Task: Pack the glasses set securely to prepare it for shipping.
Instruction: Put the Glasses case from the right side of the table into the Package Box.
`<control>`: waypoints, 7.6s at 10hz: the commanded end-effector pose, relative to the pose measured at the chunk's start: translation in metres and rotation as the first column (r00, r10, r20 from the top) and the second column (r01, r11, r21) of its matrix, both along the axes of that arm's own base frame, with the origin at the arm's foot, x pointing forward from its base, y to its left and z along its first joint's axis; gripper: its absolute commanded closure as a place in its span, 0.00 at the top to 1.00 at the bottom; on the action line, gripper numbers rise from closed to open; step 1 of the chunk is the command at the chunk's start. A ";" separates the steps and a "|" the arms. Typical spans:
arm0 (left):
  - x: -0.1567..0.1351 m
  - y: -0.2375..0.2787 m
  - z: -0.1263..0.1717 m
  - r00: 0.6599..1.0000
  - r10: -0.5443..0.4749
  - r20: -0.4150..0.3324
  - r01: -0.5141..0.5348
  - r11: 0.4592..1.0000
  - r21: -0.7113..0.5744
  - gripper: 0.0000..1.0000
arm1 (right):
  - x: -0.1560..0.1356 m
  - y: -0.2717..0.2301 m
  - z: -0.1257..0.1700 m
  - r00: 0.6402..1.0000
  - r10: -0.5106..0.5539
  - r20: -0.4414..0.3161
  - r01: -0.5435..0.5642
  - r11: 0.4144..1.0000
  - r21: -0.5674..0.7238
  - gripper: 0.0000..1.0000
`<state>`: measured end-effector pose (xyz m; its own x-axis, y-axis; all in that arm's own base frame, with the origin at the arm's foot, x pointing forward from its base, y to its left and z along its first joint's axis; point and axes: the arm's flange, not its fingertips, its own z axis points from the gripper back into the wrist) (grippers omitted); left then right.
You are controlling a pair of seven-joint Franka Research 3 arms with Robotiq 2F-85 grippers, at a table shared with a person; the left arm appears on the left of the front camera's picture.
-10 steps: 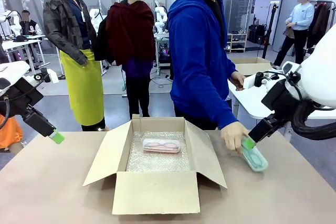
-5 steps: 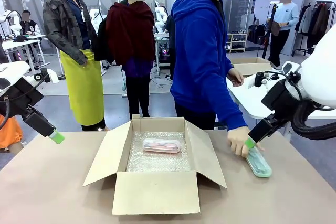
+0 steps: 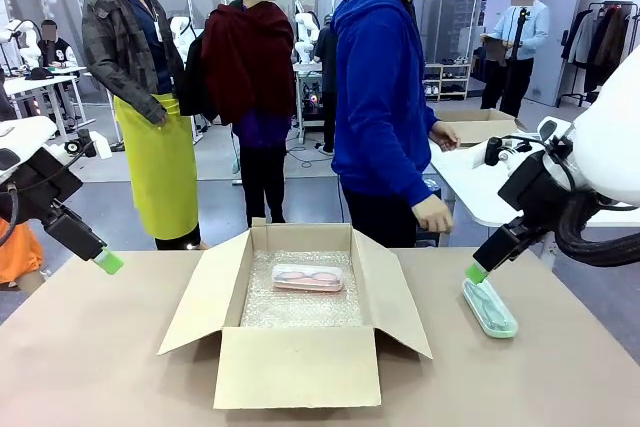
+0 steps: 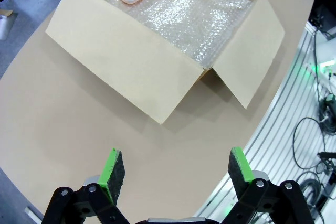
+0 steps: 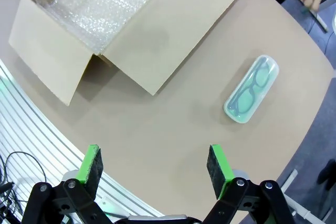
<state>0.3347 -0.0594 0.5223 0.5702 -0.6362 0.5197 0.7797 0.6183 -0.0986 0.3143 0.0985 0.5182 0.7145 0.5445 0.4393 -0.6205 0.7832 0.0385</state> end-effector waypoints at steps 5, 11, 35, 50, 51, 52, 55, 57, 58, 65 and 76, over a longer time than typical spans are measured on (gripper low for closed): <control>-0.001 0.001 0.000 1.000 -0.017 -0.003 0.017 1.000 -0.021 1.00 | 0.002 0.000 0.000 1.000 -0.002 0.009 0.002 1.000 -0.002 1.00; -0.001 0.001 0.000 1.000 -0.017 -0.003 0.017 1.000 -0.021 1.00 | 0.033 -0.010 -0.001 0.986 -0.161 -0.051 0.161 0.987 -0.005 1.00; -0.001 0.001 0.000 1.000 -0.017 -0.003 0.017 1.000 -0.021 1.00 | 0.236 -0.055 -0.198 0.752 -0.618 -0.229 0.582 0.786 -0.207 0.65; -0.001 0.001 0.000 1.000 -0.017 -0.003 0.017 1.000 -0.021 1.00 | 0.157 0.149 0.010 0.844 0.519 -0.135 -0.533 0.785 -0.316 0.16; -0.001 0.001 0.000 1.000 -0.017 -0.003 0.017 1.000 -0.021 1.00 | 0.161 0.194 0.008 0.801 0.581 -0.143 -0.594 0.739 -0.318 0.16; -0.001 0.001 0.000 1.000 -0.017 -0.003 0.017 1.000 -0.021 1.00 | 0.165 0.233 -0.003 0.777 0.613 -0.143 -0.614 0.689 -0.385 0.16; -0.001 0.001 0.000 1.000 -0.017 -0.003 0.017 1.000 -0.021 1.00 | 0.181 0.302 -0.043 0.768 0.620 -0.159 -0.635 0.707 -0.312 0.16; -0.001 0.001 0.000 1.000 -0.017 -0.003 0.017 1.000 -0.021 1.00 | 0.184 0.305 -0.076 0.778 0.623 -0.078 -0.623 0.750 -0.220 0.16; -0.001 0.001 0.000 1.000 -0.017 -0.003 0.017 1.000 -0.021 1.00 | 0.180 0.309 -0.087 0.780 0.624 -0.054 -0.621 0.761 -0.188 0.16; -0.001 0.001 0.000 1.000 -0.017 -0.003 0.017 1.000 -0.021 1.00 | 0.180 0.305 -0.164 0.693 0.699 -0.178 -0.721 0.660 -0.214 1.00; -0.001 0.001 0.000 1.000 -0.017 -0.003 0.017 1.000 -0.021 1.00 | 0.184 0.309 -0.155 0.708 0.692 -0.144 -0.704 0.671 -0.232 0.95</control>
<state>0.3349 -0.0595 0.5222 0.5705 -0.6365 0.5190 0.7796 0.6185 -0.0985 0.4997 0.4052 0.3614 0.0939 0.9787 0.1824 -0.9929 0.1055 -0.0548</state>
